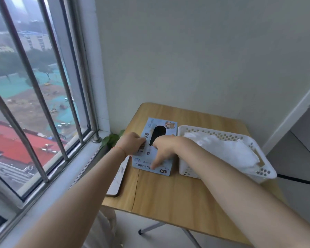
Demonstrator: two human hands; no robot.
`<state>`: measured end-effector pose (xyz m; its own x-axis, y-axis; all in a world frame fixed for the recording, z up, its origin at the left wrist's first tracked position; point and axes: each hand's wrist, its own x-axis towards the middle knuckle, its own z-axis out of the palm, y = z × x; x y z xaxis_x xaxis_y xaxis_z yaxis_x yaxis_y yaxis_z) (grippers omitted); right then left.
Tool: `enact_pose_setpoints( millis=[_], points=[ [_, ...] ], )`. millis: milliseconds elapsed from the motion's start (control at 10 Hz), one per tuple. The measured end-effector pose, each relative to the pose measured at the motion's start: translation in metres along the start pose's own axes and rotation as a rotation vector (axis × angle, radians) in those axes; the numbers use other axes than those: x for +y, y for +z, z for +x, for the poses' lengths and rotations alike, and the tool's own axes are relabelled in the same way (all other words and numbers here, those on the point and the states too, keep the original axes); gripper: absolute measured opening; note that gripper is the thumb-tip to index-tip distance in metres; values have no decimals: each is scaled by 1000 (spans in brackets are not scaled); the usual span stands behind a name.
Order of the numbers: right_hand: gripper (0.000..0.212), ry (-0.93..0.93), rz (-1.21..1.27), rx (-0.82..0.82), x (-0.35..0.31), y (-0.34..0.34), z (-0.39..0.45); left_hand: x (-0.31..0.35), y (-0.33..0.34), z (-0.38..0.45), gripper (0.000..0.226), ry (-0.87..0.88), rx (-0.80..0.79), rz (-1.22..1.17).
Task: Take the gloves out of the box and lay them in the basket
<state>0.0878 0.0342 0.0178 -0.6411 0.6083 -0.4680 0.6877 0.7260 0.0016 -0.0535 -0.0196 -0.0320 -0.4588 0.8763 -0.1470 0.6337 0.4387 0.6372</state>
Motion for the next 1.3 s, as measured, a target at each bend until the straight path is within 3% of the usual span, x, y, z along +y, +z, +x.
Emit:
enact_pose_setpoints(
  millis=[100, 200, 300, 400, 500, 600, 700, 800, 900, 1000, 1200, 1300],
  points=[
    [65, 32, -146, 264, 10, -2, 12, -2, 0, -2, 31, -16, 78, -268],
    [48, 79, -209, 527, 18, -4, 23, 3, 1, -5, 39, 25, 110, -301],
    [18, 94, -162, 670, 20, 1, 25, 11, -1, -8, 38, 43, 173, -258],
    [7, 99, -80, 748, 28, 0, 9, 23, 0, -13, 23, 63, 163, -225],
    [17, 174, 144, 617, 48, -11, -35, 57, 8, -31, 27, 81, -187, -160],
    [23, 228, 255, 241, 68, -18, -82, 88, 21, -49, 34, 91, -493, -44],
    [37, 318, 143, -55, 80, -15, -120, 102, 33, -54, 23, 66, -471, -42],
    [33, 393, -26, -78, 88, -3, -136, 109, 43, -54, 19, 8, -350, -163],
    [8, 415, -30, 106, 102, 14, -123, 114, 53, -46, 23, -16, -229, -248],
    [29, 445, 31, 255, 111, 18, -104, 117, 59, -34, 28, -65, -168, -379],
    [28, 357, 120, 561, 120, 25, -65, 127, 51, -5, 20, -150, -138, -635],
    [32, 297, 209, 622, 125, 35, -50, 126, 54, 1, 17, -94, -95, -603]
  ],
)
